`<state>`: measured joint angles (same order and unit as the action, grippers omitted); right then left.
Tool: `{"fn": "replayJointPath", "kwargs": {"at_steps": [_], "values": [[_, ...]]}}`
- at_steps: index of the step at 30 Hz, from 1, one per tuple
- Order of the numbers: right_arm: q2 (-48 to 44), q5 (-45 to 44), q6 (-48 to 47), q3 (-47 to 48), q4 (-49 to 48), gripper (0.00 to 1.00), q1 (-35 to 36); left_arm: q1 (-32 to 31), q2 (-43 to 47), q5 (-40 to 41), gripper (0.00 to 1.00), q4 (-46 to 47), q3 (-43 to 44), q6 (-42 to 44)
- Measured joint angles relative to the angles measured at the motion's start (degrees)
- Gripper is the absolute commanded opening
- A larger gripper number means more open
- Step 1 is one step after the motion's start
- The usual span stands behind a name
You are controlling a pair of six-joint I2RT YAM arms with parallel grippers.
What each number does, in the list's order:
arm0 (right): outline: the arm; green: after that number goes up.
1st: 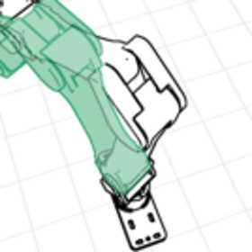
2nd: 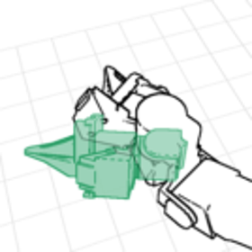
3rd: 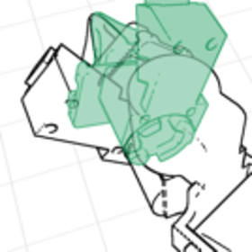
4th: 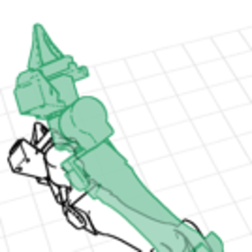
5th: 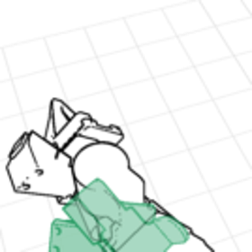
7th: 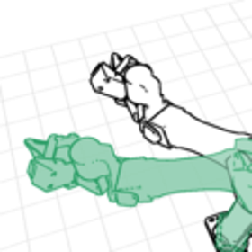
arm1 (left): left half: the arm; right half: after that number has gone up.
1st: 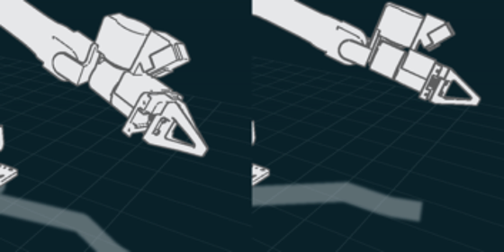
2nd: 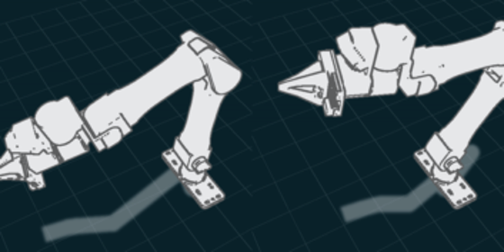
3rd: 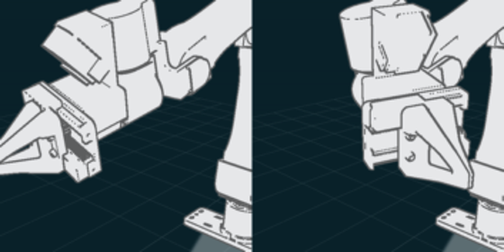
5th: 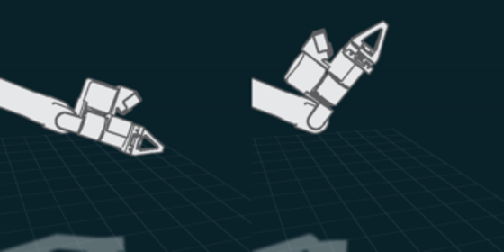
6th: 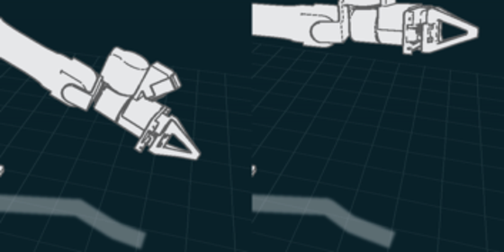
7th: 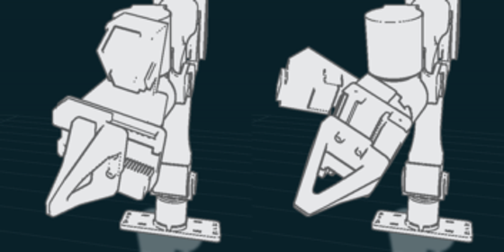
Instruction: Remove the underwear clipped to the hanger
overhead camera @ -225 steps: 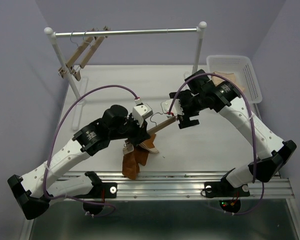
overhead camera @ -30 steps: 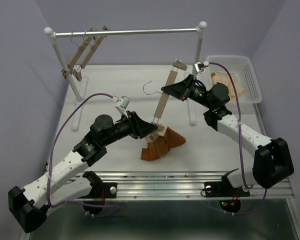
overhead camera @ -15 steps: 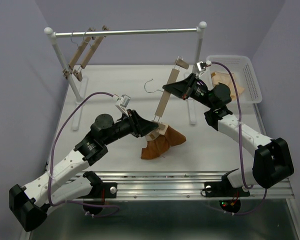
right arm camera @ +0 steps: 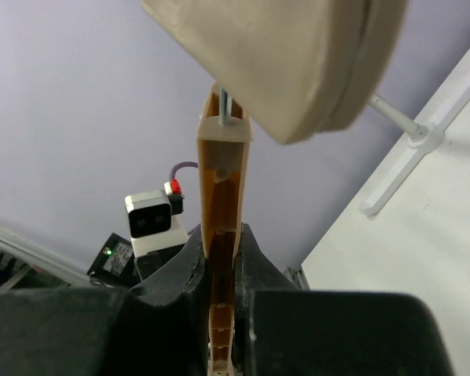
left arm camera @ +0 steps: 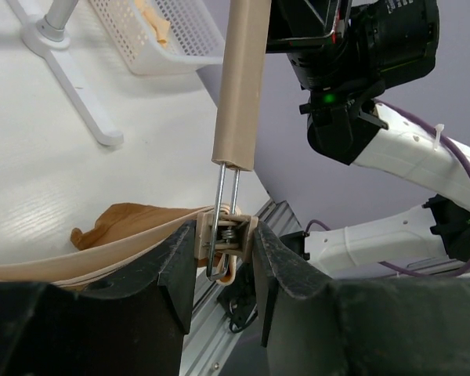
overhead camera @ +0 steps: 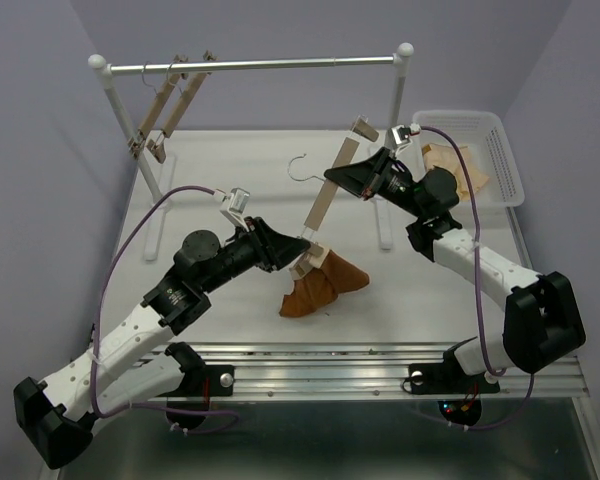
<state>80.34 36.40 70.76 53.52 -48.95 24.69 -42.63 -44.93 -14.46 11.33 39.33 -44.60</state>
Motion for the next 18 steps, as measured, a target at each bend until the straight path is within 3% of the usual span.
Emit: {"fn": "replayJointPath", "kwargs": {"at_steps": [4, 7, 10, 14, 18], "values": [[0.2, 0.0, 0.0, 0.0, -0.2, 0.01, 0.0, 0.3, 0.9, 1.0, 0.02, -0.8, 0.0, -0.3], [0.2, 0.0, -0.7, 0.1, 0.3, 0.01, 0.1, 0.3, 0.7, 1.0, 0.22, -1.6, 0.0, -0.3], [0.2, 0.0, -1.9, 0.1, 1.0, 0.01, 0.1, 0.3, -0.3, 0.8, 0.49, -1.9, 0.0, -0.4], [0.1, 0.1, -3.7, 0.1, 1.9, 0.01, 0.0, 0.4, -2.0, 0.5, 0.69, -2.0, 0.1, -1.1], [0.0, 0.6, -4.7, 0.1, 2.3, 0.01, 0.0, 0.7, -2.9, 0.6, 0.71, -2.3, 0.3, -1.2]]}}
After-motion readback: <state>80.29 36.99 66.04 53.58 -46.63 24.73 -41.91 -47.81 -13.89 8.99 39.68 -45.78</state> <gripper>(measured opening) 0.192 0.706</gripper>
